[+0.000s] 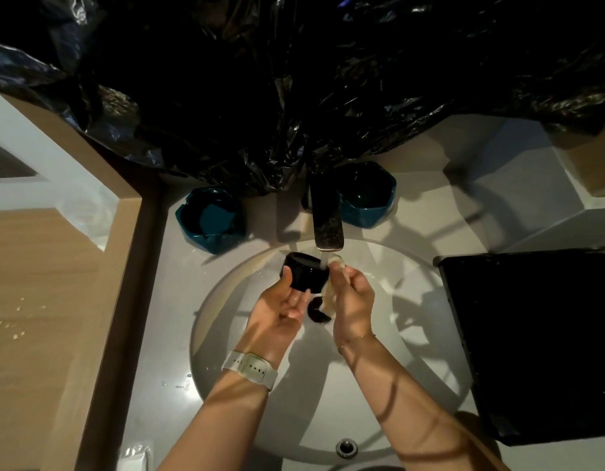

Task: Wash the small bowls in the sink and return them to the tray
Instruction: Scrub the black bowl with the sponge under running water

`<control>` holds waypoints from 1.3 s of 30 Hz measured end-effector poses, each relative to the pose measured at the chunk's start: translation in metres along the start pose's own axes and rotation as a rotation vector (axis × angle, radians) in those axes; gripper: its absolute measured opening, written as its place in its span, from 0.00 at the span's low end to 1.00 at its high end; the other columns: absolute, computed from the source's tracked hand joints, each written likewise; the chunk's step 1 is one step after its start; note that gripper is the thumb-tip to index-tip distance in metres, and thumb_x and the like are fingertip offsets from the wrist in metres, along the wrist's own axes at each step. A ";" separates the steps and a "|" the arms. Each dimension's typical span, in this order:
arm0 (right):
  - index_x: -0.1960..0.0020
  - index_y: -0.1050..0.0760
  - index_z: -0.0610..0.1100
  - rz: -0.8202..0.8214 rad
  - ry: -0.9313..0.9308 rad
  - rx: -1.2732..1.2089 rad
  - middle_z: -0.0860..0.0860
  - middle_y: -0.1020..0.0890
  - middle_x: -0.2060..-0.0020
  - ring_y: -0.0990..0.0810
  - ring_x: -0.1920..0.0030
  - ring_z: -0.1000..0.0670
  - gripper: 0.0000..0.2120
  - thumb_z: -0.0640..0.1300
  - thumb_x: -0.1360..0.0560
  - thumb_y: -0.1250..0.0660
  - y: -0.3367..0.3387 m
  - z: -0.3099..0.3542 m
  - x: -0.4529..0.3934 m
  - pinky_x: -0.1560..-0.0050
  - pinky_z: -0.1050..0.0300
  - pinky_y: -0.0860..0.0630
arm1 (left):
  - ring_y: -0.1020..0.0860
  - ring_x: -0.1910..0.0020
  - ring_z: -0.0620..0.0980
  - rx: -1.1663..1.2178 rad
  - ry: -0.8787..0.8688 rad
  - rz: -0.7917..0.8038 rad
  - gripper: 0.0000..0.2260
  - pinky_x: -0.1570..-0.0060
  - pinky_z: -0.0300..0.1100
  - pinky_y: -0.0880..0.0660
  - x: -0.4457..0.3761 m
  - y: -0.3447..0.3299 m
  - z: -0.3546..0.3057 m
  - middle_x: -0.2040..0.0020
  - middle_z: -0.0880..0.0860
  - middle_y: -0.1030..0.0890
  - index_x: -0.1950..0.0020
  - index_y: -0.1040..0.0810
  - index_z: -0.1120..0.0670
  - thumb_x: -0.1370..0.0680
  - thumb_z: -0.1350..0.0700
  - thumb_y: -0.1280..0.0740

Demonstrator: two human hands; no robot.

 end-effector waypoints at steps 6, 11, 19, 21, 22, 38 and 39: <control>0.54 0.22 0.42 -0.103 0.081 0.068 0.48 0.20 0.61 0.21 0.62 0.52 0.11 0.50 0.26 0.29 0.012 -0.014 0.017 0.58 0.58 0.22 | 0.18 0.61 0.48 0.053 -0.049 -0.080 0.07 0.56 0.39 0.22 -0.007 -0.008 0.007 0.67 0.55 0.15 0.51 0.22 0.61 0.19 0.58 0.36; 0.56 0.23 0.39 0.084 0.653 0.341 0.47 0.25 0.54 0.23 0.50 0.55 0.05 0.38 0.28 0.27 0.010 0.023 0.031 0.46 0.64 0.29 | 0.19 0.71 0.45 -0.064 -0.088 -0.019 0.11 0.69 0.32 0.25 -0.002 -0.022 -0.004 0.73 0.55 0.18 0.55 0.23 0.61 0.18 0.57 0.39; 0.47 0.18 0.48 0.283 0.860 0.623 0.68 0.32 0.46 0.26 0.43 0.50 0.10 0.49 0.23 0.35 -0.007 0.037 0.025 0.39 0.59 0.28 | 0.24 0.76 0.43 -0.421 -0.264 0.056 0.12 0.69 0.35 0.24 0.005 -0.027 -0.001 0.75 0.51 0.24 0.56 0.23 0.61 0.18 0.66 0.43; 0.48 0.17 0.45 0.290 0.859 0.676 0.64 0.29 0.47 0.26 0.44 0.51 0.09 0.46 0.23 0.33 -0.008 0.041 0.018 0.39 0.64 0.31 | 0.17 0.64 0.48 -0.550 -0.392 0.118 0.10 0.58 0.39 0.20 0.011 -0.022 -0.004 0.65 0.55 0.17 0.50 0.21 0.65 0.18 0.65 0.42; 0.49 0.17 0.44 0.320 0.822 0.671 0.58 0.26 0.48 0.25 0.45 0.51 0.08 0.45 0.24 0.33 -0.011 0.044 0.014 0.40 0.64 0.31 | 0.16 0.58 0.52 -0.607 -0.454 0.151 0.10 0.53 0.43 0.19 0.013 -0.020 -0.005 0.59 0.58 0.16 0.48 0.21 0.67 0.18 0.64 0.40; 0.52 0.25 0.42 0.202 -0.174 0.209 0.45 0.22 0.63 0.23 0.62 0.46 0.09 0.41 0.21 0.44 -0.013 0.015 0.001 0.66 0.60 0.25 | 0.21 0.40 0.60 -0.464 -0.402 0.375 0.16 0.37 0.51 0.26 0.025 0.006 -0.006 0.40 0.65 0.19 0.37 0.24 0.65 0.16 0.59 0.45; 0.53 0.25 0.42 0.211 -0.183 0.194 0.44 0.23 0.64 0.24 0.65 0.46 0.10 0.42 0.21 0.44 -0.012 0.010 0.004 0.67 0.58 0.26 | 0.21 0.38 0.58 -0.411 -0.383 0.368 0.16 0.35 0.51 0.27 0.024 0.007 -0.004 0.39 0.62 0.19 0.35 0.25 0.64 0.16 0.58 0.46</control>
Point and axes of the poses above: each hand's wrist, its own x-axis away from the middle knuckle, its own y-axis out of the back of the hand, z = x × y, the point moved 5 cm from there along -x, towards the middle knuckle
